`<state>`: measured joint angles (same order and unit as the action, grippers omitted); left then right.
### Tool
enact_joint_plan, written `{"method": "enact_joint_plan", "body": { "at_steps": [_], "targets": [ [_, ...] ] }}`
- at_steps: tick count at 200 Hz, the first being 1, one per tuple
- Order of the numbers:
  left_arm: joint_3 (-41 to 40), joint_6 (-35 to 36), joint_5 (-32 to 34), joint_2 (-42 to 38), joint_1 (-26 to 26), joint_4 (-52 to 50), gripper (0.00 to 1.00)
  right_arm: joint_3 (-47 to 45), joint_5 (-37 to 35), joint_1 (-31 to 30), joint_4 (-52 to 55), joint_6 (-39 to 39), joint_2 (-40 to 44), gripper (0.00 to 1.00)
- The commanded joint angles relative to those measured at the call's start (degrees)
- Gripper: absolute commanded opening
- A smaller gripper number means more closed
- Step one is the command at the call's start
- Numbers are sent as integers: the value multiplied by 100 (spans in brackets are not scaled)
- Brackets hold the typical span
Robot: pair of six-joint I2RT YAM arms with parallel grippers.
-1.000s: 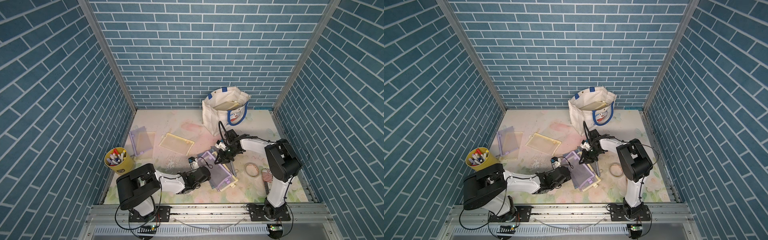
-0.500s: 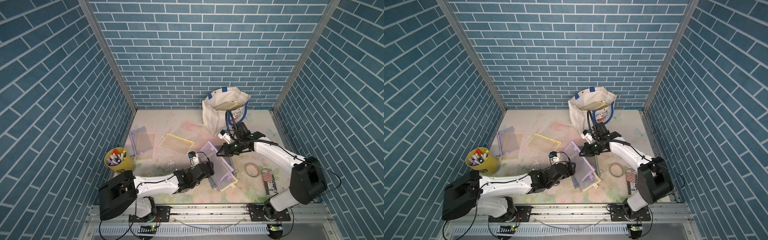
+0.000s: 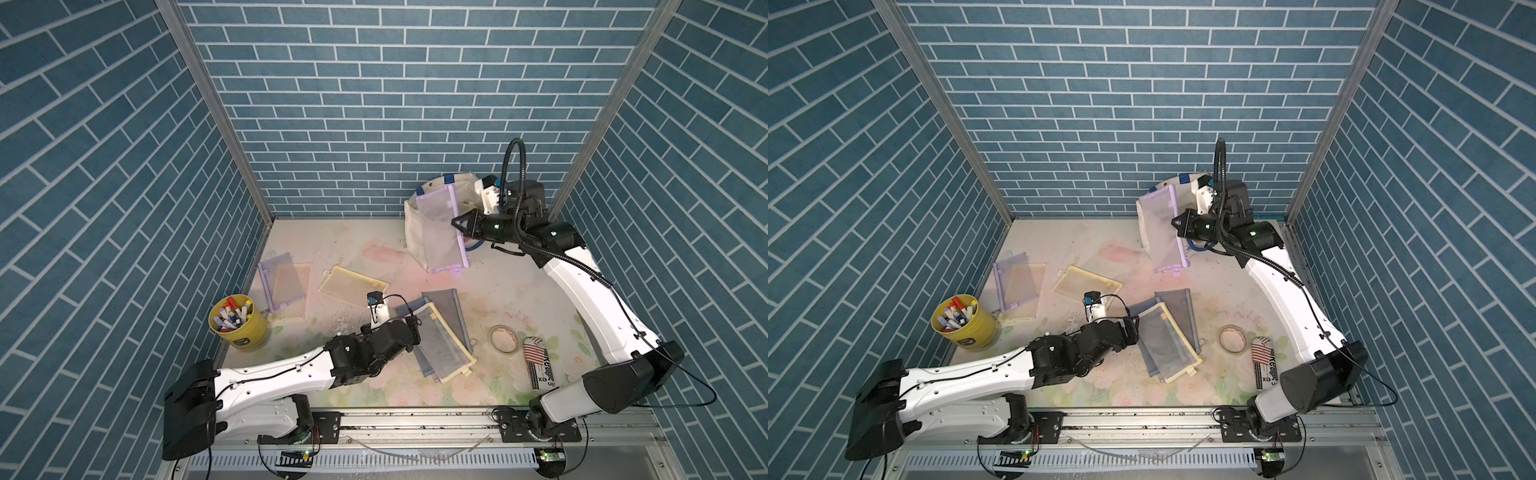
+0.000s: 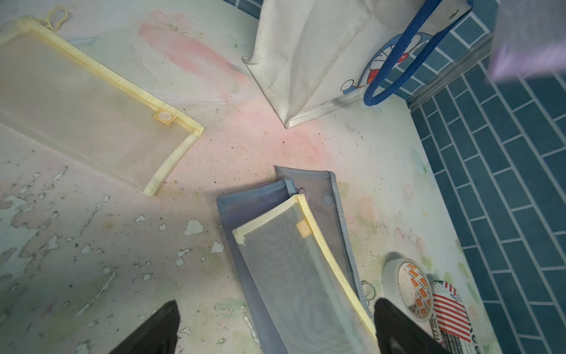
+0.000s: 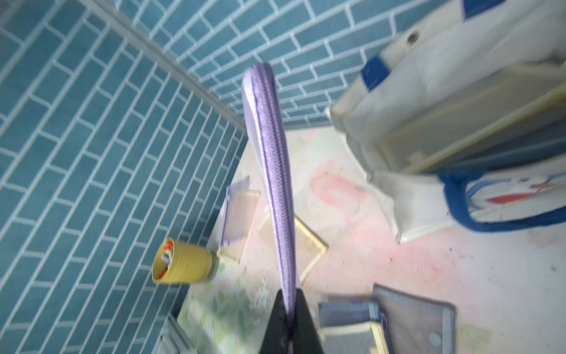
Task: Put the pencil pouch into the canvas bag
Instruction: Pick up the pencil pouch, then place the pencil pouch in the canvas bag.
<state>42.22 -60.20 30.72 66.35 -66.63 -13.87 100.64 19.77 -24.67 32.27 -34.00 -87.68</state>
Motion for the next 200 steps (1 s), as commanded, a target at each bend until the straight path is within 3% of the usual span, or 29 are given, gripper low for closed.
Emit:
{"method": "enact_joint_plan", "body": {
  "at_steps": [1,25,44,86,112,157,200],
  "targets": [
    [238,458,185,136,-28,-374,99,662,-1259,217,-596,-1110,-629,0],
    [359,546,143,225,-46,-418,99,1528,-2048,324,-965,-1515,-1399,0],
    [289,536,110,214,-57,-341,99,2174,-2255,435,-1312,-1909,-2095,0],
    [38,444,359,-217,-138,-301,99,3440,-2917,489,-1012,-2102,-3261,0],
    [-3,473,554,-490,-170,-441,99,3267,-3197,489,-974,-2043,-3396,0],
    [-20,514,793,-782,-179,-700,99,2320,-3144,436,-1393,-2182,-3196,0],
    [-5,512,795,-809,-176,-741,99,1965,-3133,340,-1394,-2451,-3177,0]
  ]
}}
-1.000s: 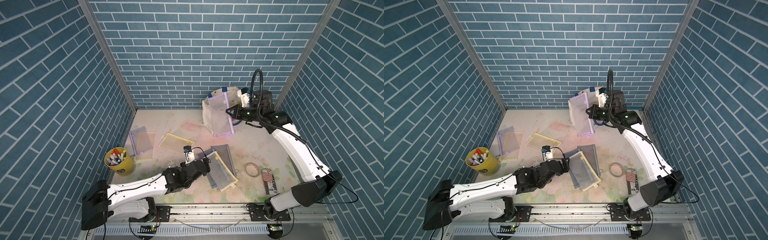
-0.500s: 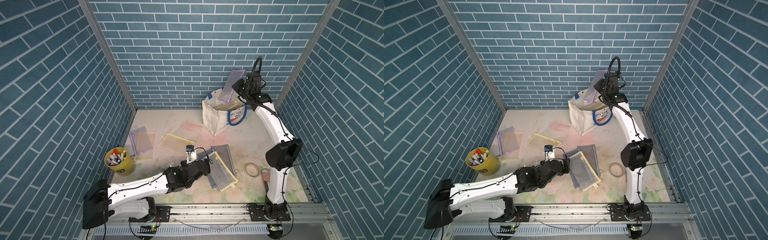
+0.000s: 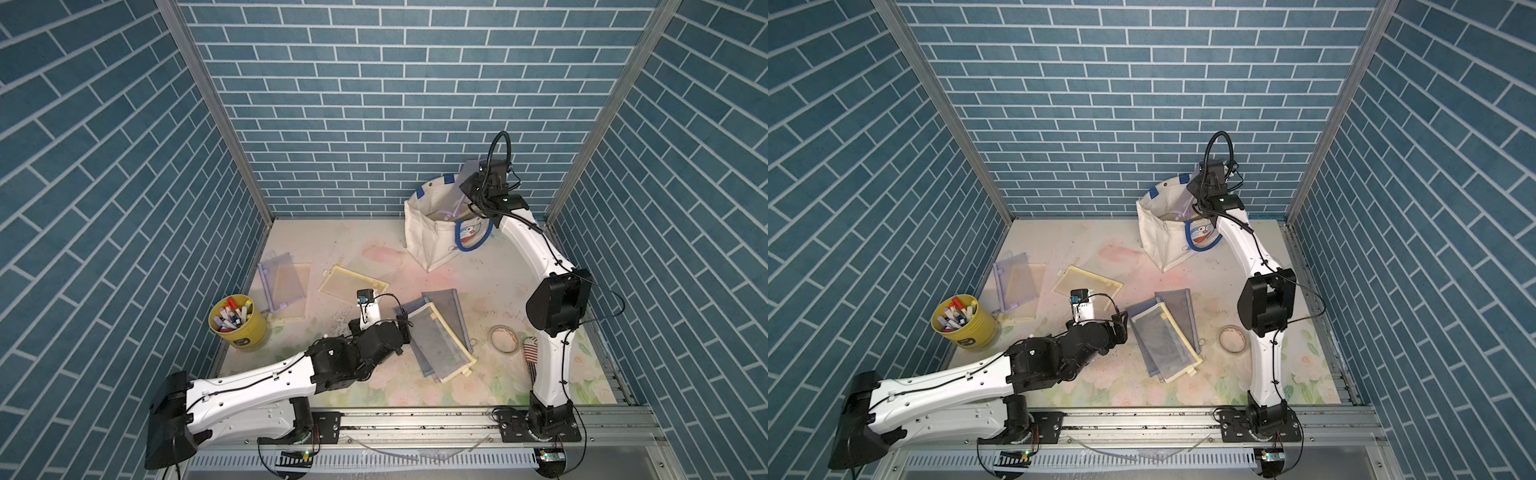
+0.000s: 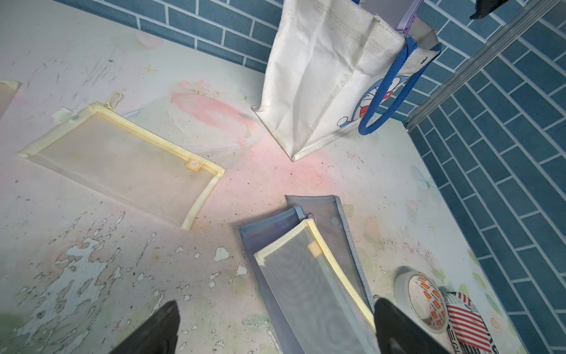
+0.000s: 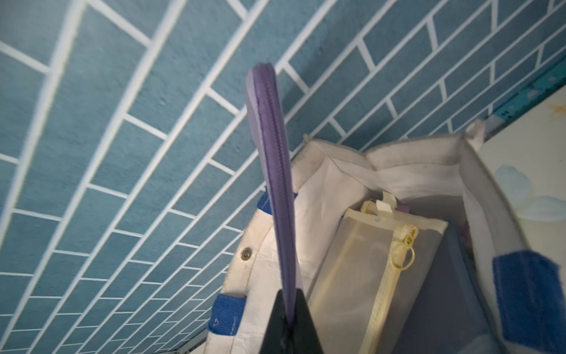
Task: Put the pencil pouch into the canvas bag
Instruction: Place the pencil pouch in the canvas bag.
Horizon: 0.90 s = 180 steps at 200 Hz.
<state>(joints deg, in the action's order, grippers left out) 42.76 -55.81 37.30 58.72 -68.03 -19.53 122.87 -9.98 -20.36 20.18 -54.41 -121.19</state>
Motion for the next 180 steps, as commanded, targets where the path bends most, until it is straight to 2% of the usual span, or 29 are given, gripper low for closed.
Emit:
{"method": "enact_joint_plan", "body": {
  "at_steps": [1,48,91,131,180],
  "targets": [
    [-59,72,137,-46,-40,-174,99,-274,-156,-91,-197,-420,178,0],
    [-76,24,181,-10,-55,-187,99,-405,-109,-208,-199,-876,154,0],
    [-17,103,259,-53,-66,-270,99,-34,-179,-275,320,-947,32,0],
    [-84,145,407,-218,-63,-271,99,-197,-88,-276,507,-777,208,15],
    [-93,213,519,-309,-62,-314,99,-13,114,-276,723,-391,397,43]
  ]
}}
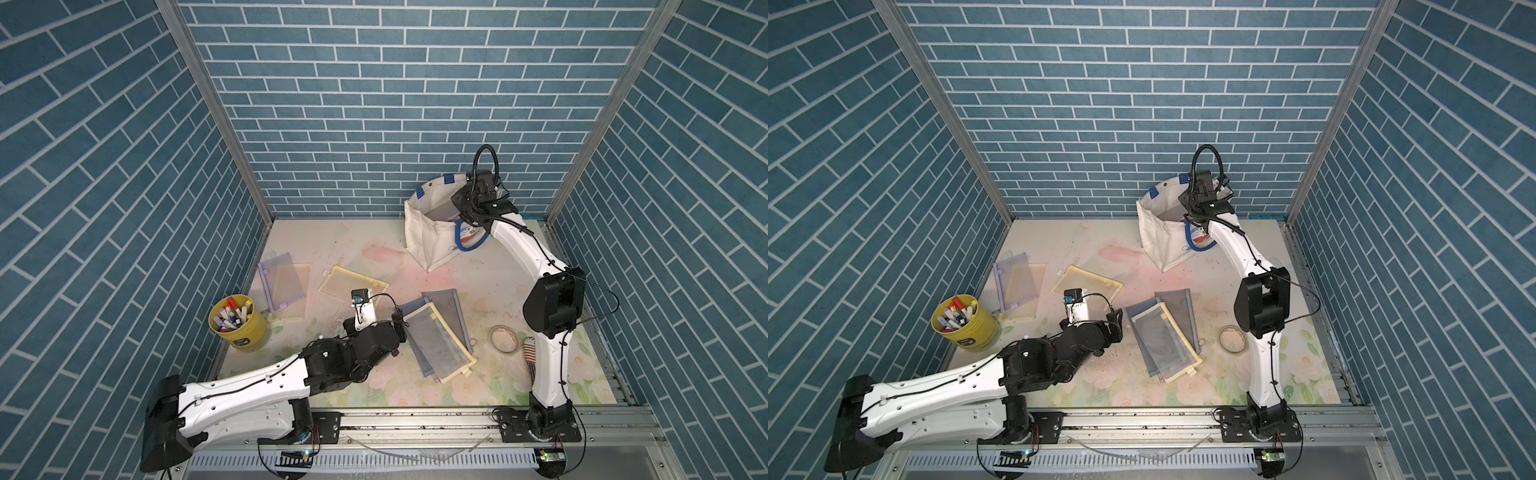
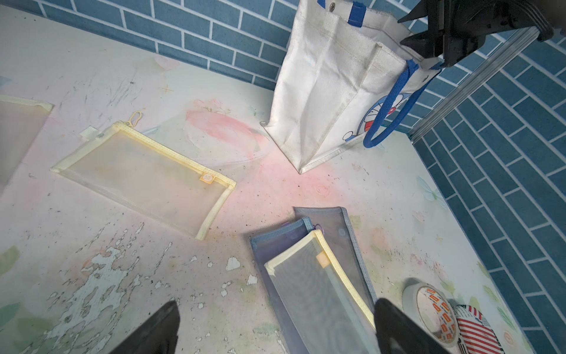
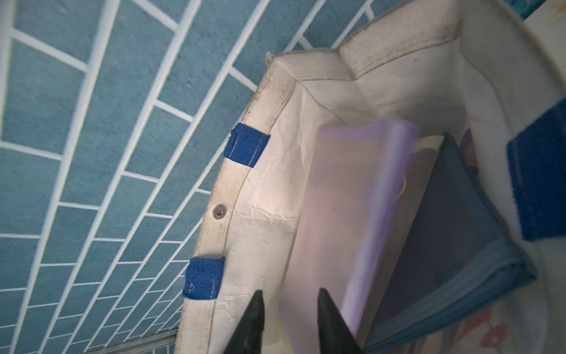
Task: Put the pencil pouch into the canvas bag
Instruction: Place the pencil pouch in the canvas bag.
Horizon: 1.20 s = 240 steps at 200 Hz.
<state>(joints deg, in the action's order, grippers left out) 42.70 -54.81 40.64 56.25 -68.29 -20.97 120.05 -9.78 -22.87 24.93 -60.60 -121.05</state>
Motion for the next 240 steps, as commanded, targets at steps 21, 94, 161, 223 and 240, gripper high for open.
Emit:
{"method": "enact_joint_plan", "body": {
  "at_steps": [21,94,161,223,240],
  "targets": [
    [-38,78,208,-67,-36,-253,99,352,187,-32,395,656,513,54],
    [241,-802,-678,906,56,-186,99,-994,1312,-510,1411,3527,2166,64],
    [567,-1408,-1661,2405,63,798,99,-4818,2625,-587,2165,4192,4178,68],
    [-48,-1992,-1983,2622,78,1611,99,-5327,3484,-527,1924,3959,3749,77],
    [-108,-2032,-1972,2628,74,1580,99,-5305,3562,-491,1865,3951,3616,77]
  ]
}}
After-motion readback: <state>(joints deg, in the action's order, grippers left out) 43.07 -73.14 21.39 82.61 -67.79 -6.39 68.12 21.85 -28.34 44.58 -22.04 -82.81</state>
